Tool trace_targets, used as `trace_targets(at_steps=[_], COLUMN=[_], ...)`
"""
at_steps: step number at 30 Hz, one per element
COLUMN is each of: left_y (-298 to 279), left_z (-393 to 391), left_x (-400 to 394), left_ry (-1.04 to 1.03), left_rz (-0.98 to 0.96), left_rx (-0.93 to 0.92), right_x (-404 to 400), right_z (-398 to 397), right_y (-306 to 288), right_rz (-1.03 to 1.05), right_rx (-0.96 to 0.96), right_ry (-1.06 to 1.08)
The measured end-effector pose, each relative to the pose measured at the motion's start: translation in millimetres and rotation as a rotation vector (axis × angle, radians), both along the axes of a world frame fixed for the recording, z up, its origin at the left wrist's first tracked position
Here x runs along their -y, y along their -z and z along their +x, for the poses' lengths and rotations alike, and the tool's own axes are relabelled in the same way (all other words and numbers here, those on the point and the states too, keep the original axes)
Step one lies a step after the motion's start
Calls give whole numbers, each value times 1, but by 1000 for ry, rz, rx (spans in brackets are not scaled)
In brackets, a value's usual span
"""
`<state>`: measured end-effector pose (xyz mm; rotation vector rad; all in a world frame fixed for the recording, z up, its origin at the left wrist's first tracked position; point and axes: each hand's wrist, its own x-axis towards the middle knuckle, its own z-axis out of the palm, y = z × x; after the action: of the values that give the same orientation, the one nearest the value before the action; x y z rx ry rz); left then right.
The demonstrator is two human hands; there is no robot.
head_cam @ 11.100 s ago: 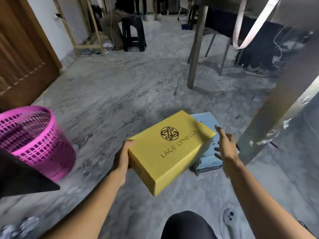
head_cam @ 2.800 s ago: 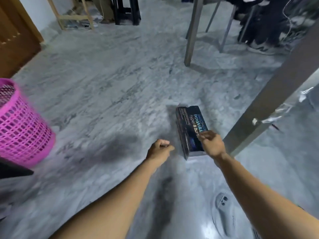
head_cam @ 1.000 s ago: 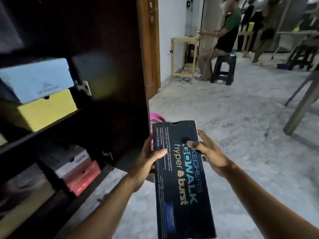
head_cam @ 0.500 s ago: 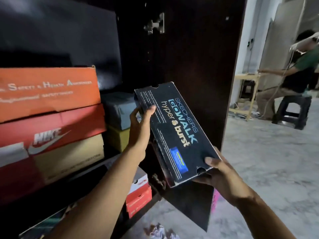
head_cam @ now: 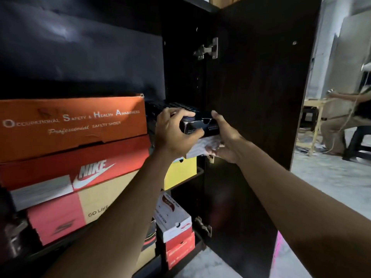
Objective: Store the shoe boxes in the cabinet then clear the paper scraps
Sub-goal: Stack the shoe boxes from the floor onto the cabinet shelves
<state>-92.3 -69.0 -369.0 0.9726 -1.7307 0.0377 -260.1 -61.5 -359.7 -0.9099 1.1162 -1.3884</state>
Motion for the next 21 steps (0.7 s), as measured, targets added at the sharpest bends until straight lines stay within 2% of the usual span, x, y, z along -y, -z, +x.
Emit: trace_targets(at_steps=[3, 9, 14, 21], left_y=[-12, -34, -39, -47], left_z=[5, 7, 14, 19], left_x=[18, 44, 65, 89], left_ry=[-107, -215, -306, -435], left_rz=[50, 94, 120, 201], left_rx=[47, 164, 298, 436], right_x=[10, 17, 18, -18], right_z=[13, 37, 50, -13], right_y=[-2, 9, 9, -10], right_rz=[-74, -178, -244, -536], right_rx=[23, -296, -460, -811], right_ry=[76, 24, 2, 327])
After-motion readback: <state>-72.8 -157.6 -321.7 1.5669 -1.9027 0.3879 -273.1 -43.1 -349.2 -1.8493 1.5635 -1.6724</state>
